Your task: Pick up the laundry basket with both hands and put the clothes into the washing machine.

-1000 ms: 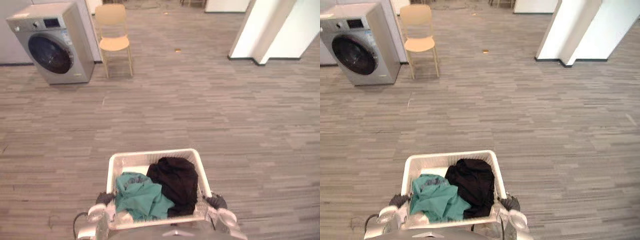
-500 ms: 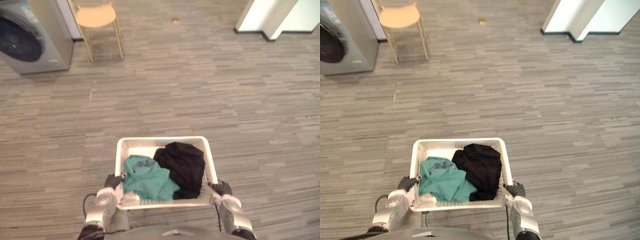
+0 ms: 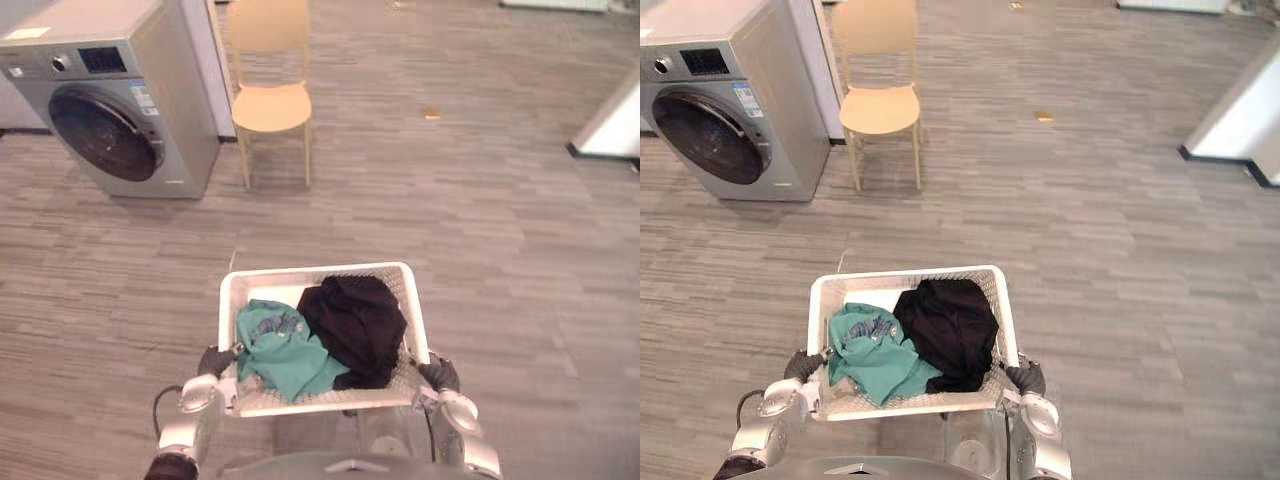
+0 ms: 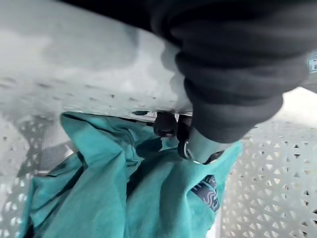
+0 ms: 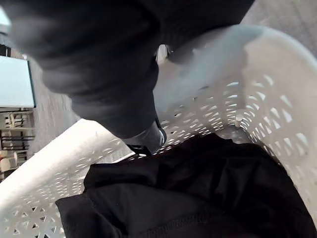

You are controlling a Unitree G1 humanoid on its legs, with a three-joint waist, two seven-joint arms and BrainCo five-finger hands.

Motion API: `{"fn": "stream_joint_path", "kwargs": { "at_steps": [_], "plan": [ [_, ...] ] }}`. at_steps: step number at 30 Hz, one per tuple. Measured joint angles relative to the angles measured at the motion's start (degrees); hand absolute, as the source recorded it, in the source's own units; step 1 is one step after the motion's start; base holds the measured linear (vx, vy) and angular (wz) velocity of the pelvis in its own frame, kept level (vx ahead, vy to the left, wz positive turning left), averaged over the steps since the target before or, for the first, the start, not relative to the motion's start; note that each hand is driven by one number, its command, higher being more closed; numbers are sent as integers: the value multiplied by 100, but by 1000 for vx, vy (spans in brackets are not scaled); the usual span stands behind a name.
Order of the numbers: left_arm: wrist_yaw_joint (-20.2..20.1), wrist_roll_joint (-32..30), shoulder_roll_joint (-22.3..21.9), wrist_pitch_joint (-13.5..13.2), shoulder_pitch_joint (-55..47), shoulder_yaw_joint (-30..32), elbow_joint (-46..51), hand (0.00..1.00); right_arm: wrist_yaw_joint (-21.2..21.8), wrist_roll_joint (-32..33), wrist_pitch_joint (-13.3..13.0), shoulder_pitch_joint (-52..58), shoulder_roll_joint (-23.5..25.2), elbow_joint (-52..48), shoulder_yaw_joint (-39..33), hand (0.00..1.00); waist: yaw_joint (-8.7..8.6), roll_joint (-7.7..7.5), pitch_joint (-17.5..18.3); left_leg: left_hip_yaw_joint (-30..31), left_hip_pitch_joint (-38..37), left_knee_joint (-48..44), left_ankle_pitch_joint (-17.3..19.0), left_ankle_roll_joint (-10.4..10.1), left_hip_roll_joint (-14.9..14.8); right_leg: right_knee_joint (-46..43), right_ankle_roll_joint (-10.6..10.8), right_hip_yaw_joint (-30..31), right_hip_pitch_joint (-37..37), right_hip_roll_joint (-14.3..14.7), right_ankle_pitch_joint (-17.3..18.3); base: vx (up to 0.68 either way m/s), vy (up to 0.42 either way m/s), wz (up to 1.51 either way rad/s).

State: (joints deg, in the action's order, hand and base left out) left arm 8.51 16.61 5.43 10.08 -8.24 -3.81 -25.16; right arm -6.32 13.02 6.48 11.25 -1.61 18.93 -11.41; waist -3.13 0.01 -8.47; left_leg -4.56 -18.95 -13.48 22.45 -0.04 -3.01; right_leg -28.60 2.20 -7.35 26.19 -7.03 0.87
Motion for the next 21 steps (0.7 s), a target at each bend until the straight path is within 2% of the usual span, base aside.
{"fn": "stream_joint_path", "kwargs": {
  "at_steps": [1, 2, 3, 4, 5, 6, 7, 8, 9, 11, 12, 13, 14, 15, 16, 17, 18, 19, 20, 21],
  "plan": [
    [1, 0, -156, 31, -56, 59, 9, 100, -4, -20, -1, 0, -55, -11, -2, 100, -16, 183, 24, -27, 421, -1385, -40, 19, -330, -464, -159, -147, -110, 103, 368, 825, -184, 40],
    [-19, -25, -313, 49, -95, 93, 116, 100, 2, -22, 75, 21, -235, -16, -9, 100, -15, 485, 22, 17, 1137, -3086, -703, -92, -806, -529, -271, -425, -436, 294, 753, 822, -190, 37],
    [-22, -68, -350, 63, -166, 133, 171, 100, 0, -19, 140, 27, -281, -18, 18, 100, 4, 542, 10, 45, 1519, -3855, -1418, -229, -1016, -550, -325, -452, -581, 395, 922, 808, -139, 15],
    [-21, -129, -436, 98, -232, 138, 194, 100, -11, -19, 187, 73, -349, -20, 31, 100, 115, 643, -43, 57, 2205, -5262, -2315, -433, -1317, -536, -455, -505, -983, 548, 1195, 801, -120, -7],
    [-24, -128, -470, 157, -263, 90, 193, 100, -17, -17, 214, 124, -362, -17, -26, 100, 186, 616, -166, 17, 2733, -6275, -2234, -288, -1460, -360, -520, -566, -1569, 634, 1413, 790, -106, -4],
    [-63, -115, -468, 94, -328, 77, 212, 100, -22, -8, 220, 197, -356, -17, -23, 100, 198, 551, -209, -20, 2978, -6489, -2141, -219, -1457, -224, -519, -599, -1863, 635, 1505, 813, -86, 16],
    [-136, -219, -419, 84, -357, -58, 449, 100, -23, 23, 160, 335, -361, -46, -59, 100, 225, 496, -215, -252, 3382, -6483, -1897, -160, -1452, 157, -492, -626, -2440, 634, 1581, 650, -59, 14],
    [-142, -223, -409, 78, -353, -81, 426, 100, -26, 27, 136, 336, -365, -46, -67, 100, 259, 466, -188, -474, 3552, -6296, -1771, -176, -1467, 356, -489, -594, -2651, 628, 1581, 792, -43, -15],
    [-144, -222, -404, 63, -297, -70, 435, 100, -17, 24, 93, 330, -369, -77, -65, 100, 314, 421, -145, -862, 3894, -5796, -1589, -193, -1557, 659, -475, -472, -2976, 614, 1573, 732, 22, -56],
    [-142, -215, -397, 59, -185, -9, 427, 100, -18, 20, 97, 210, -367, -191, -56, 100, 407, 394, -143, -1236, 4264, -4752, -1498, -209, -1773, 1027, -277, -305, -3450, 597, 1623, 768, 94, -60],
    [-142, -215, -408, 63, -175, 41, 429, 100, -19, 20, 100, 202, -361, -216, -30, 100, 457, 324, -129, -1483, 4264, -3560, -1519, -239, -1802, 1219, -97, -196, -3778, 498, 1726, 673, 151, -44],
    [-141, -215, -424, 62, -176, 61, 428, 100, -18, 20, 95, 203, -364, -216, -16, 100, 458, 288, -93, -1588, 4169, -2467, -1627, -316, -1734, 1294, 55, -108, -3976, 419, 1814, 941, 322, -70],
    [-138, -211, -437, 50, -258, 63, 425, 100, -12, 7, 60, 242, -394, -174, 26, 100, 481, 254, 5, -1420, 4028, -546, -2049, -456, -1578, 1314, 327, 113, -4154, 265, 2029, 536, 234, -71],
    [-139, -206, -436, 50, -277, 67, 420, 100, -9, 7, 46, 189, -423, -147, 58, 100, 494, 257, 47, -1280, 4032, -95, -2155, -528, -1560, 1321, 381, 250, -4214, 221, 2138, 818, 490, -99],
    [-140, -199, -439, 59, -288, 68, 369, 100, 9, 7, -2, 144, -507, 17, 129, 100, 500, 293, 200, -971, 4151, 269, -2351, -580, -1575, 1323, 560, 477, -4271, 143, 2340, 675, 535, -86],
    [-132, -201, -369, 53, -259, 91, 226, 100, 7, 6, 8, 81, -451, 304, 118, 100, 505, 158, 370, -843, 4215, 10, -3240, -663, -1434, 1295, 652, 672, -4307, -125, 2440, 792, 630, -76],
    [-111, -215, -277, 88, -139, 103, 99, 100, 1, 3, 27, 7, -282, 606, 36, 100, 440, -183, 480, -891, 4375, -415, -3185, -548, -1218, 1132, 768, 800, -4214, -401, 2371, 625, 540, -41],
    [-106, -224, -162, 127, -50, 98, 66, 100, -6, -9, 99, -37, -201, 705, -33, 100, 396, -340, 535, -891, 4564, -1004, -2867, -482, -1153, 853, 907, 911, -4039, -616, 2088, 627, 525, -19],
    [-124, -225, -72, 136, 15, 86, 30, 100, 6, -8, 123, -79, -131, 695, -23, 100, 339, -430, 507, -841, 4805, -1892, -2478, -376, -1147, 463, 803, 1021, -3990, -676, 1592, 627, 537, -1],
    [-135, -223, -42, 123, 58, 68, 11, 100, -2, -10, 114, -82, -88, 688, -62, 100, 310, -420, 494, -851, 5056, -2449, -2233, -324, -1084, 248, 687, 999, -3981, -679, 1270, 557, 586, 37]
  ]
}}
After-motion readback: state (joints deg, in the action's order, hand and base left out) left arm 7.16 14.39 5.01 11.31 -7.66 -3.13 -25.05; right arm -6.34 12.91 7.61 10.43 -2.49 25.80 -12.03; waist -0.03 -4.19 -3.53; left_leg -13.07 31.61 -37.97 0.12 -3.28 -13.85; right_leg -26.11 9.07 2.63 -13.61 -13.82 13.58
